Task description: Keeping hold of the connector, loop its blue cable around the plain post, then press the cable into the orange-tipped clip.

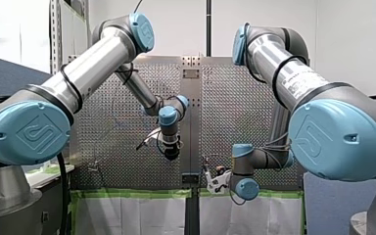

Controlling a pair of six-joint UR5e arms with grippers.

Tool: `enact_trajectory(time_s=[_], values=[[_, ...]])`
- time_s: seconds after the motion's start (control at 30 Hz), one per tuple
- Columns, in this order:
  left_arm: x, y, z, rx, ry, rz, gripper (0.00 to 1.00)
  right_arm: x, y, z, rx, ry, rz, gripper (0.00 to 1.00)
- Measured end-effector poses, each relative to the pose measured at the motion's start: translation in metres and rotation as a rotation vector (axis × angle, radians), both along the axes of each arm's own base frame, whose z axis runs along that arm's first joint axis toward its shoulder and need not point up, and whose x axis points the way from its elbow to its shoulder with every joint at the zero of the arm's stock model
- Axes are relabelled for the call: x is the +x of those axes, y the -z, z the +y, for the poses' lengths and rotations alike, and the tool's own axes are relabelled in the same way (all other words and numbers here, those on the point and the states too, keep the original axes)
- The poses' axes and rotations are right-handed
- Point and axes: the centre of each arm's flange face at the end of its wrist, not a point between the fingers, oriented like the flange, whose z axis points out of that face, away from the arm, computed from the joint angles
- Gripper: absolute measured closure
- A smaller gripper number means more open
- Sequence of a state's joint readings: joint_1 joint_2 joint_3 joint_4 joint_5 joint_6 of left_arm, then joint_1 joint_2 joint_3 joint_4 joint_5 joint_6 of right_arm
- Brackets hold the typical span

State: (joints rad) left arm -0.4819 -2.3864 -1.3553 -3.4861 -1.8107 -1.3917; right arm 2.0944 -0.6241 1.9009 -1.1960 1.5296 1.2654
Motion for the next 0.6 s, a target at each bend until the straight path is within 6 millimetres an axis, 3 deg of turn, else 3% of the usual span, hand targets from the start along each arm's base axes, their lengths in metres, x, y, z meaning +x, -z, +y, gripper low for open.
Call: enact_trajectory(time_s=[0.23, 0.6], values=[[-0.006, 0.007, -0.007, 0.01, 0.027, 0.065, 0.02, 0.003, 0.001, 0.005, 0.004, -0.011, 0.017, 1.0], [0.003, -0.024, -0.031, -0.051, 0.065, 0.11, 0.02, 0.006, 0.002, 0.01, 0.008, -0.02, 0.029, 1.0]])
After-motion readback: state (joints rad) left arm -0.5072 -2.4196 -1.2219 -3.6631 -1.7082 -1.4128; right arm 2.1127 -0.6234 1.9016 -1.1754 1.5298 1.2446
